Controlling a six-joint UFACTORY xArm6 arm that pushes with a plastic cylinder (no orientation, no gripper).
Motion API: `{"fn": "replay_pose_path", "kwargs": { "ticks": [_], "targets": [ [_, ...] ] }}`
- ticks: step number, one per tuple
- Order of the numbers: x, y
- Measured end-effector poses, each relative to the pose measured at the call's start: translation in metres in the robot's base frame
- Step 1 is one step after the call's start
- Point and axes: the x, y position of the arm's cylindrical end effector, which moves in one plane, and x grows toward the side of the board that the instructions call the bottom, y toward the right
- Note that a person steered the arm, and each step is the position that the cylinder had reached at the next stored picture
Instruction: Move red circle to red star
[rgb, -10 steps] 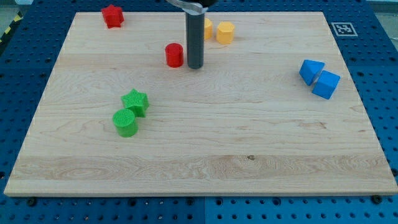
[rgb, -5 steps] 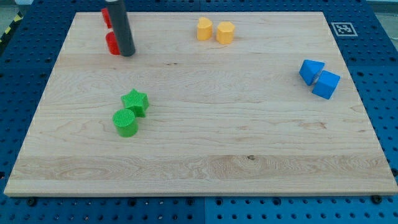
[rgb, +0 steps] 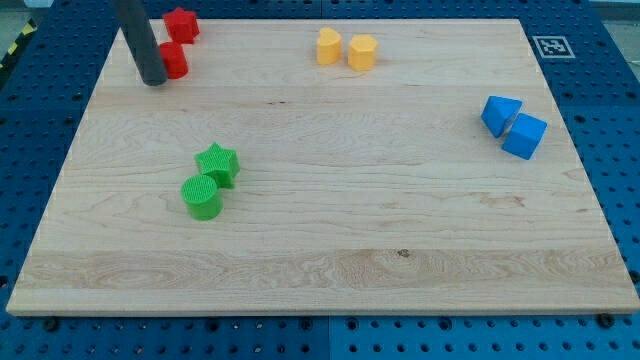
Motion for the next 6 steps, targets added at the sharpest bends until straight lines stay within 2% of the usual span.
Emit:
{"fn": "replay_pose_path", "kwargs": {
  "ticks": [5, 6],
  "targets": [
    [-0.041, 0.002],
    [-0.002, 0.000]
  ]
}}
